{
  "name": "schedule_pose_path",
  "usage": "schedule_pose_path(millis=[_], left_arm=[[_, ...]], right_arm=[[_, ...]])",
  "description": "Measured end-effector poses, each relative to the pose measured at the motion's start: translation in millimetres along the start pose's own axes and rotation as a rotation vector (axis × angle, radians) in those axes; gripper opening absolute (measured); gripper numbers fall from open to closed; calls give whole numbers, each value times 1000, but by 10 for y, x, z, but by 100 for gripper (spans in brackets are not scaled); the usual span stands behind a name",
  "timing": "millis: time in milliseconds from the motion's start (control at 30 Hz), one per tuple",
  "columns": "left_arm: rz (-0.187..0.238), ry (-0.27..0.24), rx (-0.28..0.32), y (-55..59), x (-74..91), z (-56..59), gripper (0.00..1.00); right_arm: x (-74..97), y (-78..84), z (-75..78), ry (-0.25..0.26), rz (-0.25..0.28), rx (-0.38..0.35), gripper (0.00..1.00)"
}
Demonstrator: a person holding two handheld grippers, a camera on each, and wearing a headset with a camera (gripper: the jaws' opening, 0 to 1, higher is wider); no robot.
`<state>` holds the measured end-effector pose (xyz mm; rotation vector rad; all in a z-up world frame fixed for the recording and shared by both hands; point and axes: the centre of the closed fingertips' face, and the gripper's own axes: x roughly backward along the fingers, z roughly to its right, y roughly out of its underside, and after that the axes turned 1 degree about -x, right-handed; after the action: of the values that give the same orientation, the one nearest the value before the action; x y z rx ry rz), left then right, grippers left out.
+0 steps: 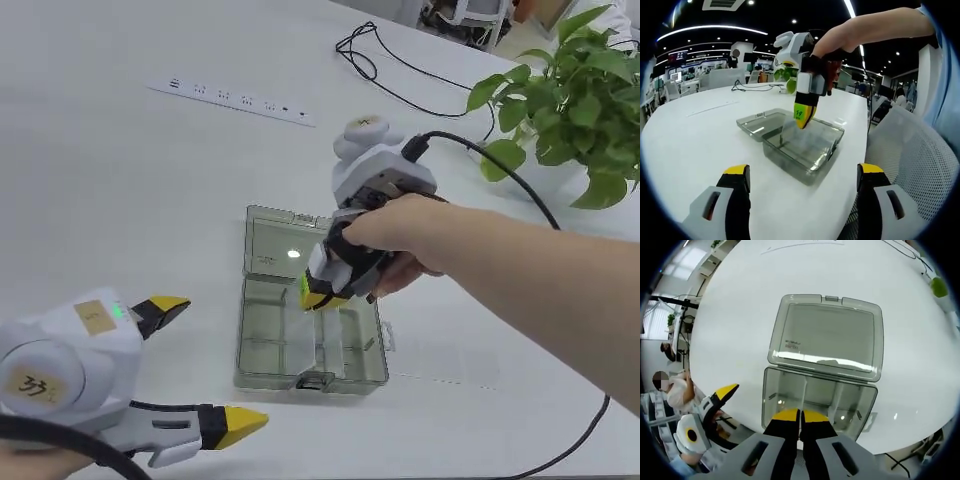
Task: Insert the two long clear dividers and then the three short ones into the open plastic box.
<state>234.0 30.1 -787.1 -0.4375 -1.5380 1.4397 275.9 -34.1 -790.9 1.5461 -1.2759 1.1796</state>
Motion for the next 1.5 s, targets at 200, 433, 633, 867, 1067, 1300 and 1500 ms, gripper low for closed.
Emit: schedule_pose_path(millis=[200, 433, 633, 867, 1067, 1300, 1500], left_arm=[[2, 2, 0, -3, 11, -2, 90], [1, -3, 5, 4, 33, -22, 90], [3, -6, 12, 14, 35, -21, 90], [3, -9, 17, 21, 41, -36, 89], [6, -17, 21, 12, 53, -55, 89], [5, -20, 20, 9, 64, -62, 89], [4, -19, 18, -5, 72, -55, 89]], right_arm=[[0, 9, -41, 40, -15, 50, 2], [-15, 7, -54, 69, -23, 89, 2], [-48, -16, -53, 96, -24, 122, 2], [-109, -36, -44, 113, -22, 152, 3], [-156, -46, -24, 117, -18, 163, 3], [-223, -62, 5, 114, -12, 173, 3], [-230, -86, 40, 107, -12, 181, 3]])
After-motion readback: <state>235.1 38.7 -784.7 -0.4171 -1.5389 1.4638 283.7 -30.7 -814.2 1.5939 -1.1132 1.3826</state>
